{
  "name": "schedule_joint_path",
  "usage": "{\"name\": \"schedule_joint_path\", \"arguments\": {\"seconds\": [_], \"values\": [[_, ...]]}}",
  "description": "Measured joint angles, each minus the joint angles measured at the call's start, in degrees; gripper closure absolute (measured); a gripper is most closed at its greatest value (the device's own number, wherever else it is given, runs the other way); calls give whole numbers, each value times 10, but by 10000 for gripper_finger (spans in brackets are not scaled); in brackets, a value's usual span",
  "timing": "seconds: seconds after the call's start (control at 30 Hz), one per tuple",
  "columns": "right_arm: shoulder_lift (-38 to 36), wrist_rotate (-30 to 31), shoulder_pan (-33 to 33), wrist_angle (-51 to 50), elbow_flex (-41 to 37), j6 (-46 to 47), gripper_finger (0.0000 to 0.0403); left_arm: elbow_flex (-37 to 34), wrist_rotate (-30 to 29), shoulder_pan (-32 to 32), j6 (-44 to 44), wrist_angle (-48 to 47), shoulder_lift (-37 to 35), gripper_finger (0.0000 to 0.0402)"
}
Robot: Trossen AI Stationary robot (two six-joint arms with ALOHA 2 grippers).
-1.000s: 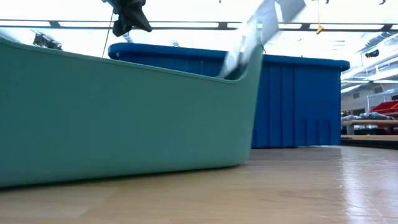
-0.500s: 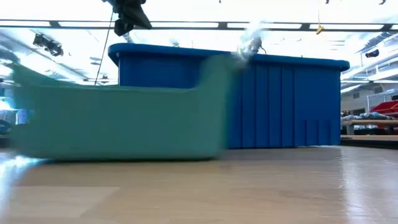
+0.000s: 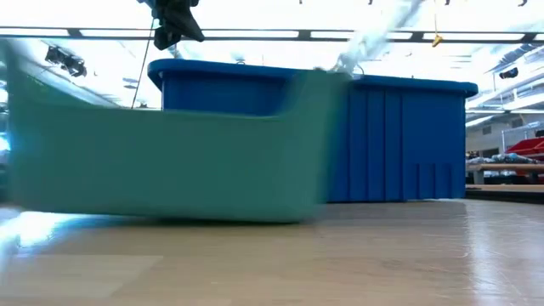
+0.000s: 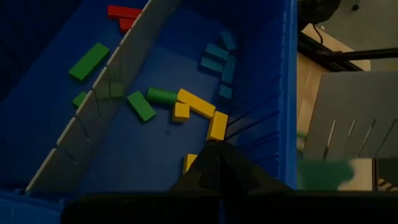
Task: Sort Items/Unsort Items
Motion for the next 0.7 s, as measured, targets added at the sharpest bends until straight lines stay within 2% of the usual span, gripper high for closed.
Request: {"name": "schedule_joint_path", "arguments": {"seconds": [0.1, 0.37, 0.5, 0.7], "values": [[-8, -3, 11, 24, 0, 14, 403, 0, 0, 0, 0, -1, 0, 401], [-13, 65, 28, 38, 52, -3, 403, 0, -1, 0, 0, -1, 0, 401], [-13, 64, 27, -23, 74, 18, 403, 0, -2, 0, 0, -1, 0, 401], [-7, 25, 24, -95, 75, 20, 403, 0, -2, 0, 0, -5, 0, 401]]}}
